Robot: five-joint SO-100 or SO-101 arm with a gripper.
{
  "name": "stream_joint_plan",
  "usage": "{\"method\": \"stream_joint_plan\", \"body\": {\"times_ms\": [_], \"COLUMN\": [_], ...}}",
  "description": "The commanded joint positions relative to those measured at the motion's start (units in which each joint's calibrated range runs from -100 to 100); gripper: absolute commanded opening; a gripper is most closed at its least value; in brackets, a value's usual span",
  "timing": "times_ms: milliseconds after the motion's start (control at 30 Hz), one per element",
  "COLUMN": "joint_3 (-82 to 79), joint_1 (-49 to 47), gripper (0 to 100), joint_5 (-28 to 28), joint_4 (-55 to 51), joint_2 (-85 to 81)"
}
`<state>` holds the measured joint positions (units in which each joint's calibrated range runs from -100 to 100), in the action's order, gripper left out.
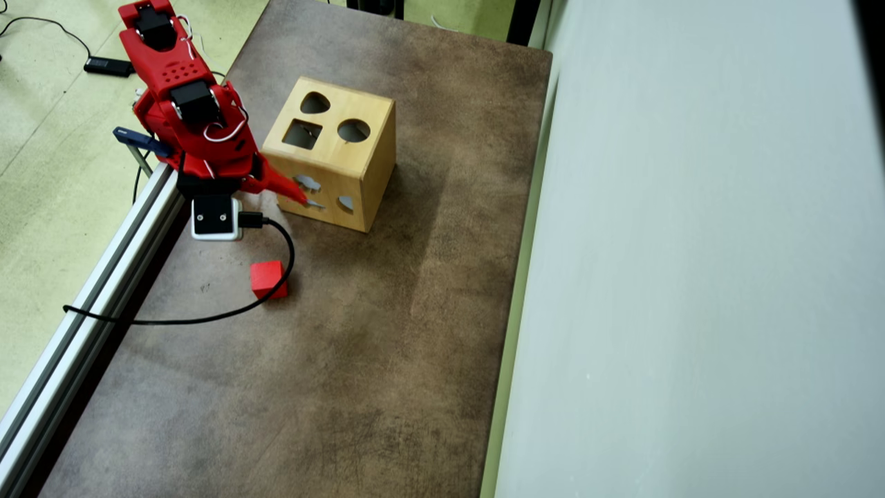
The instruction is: Pick and place the red cube on the square hole
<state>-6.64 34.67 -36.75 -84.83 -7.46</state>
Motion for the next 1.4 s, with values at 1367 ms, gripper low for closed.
{"method": "stream_joint_plan", "body": {"times_ms": [1367], "joint_3": [1.3], "joint_1": [1.4], "gripper": [57], "joint_5": [-0.2], "joint_4": [1.8], "joint_2": [18.8]}}
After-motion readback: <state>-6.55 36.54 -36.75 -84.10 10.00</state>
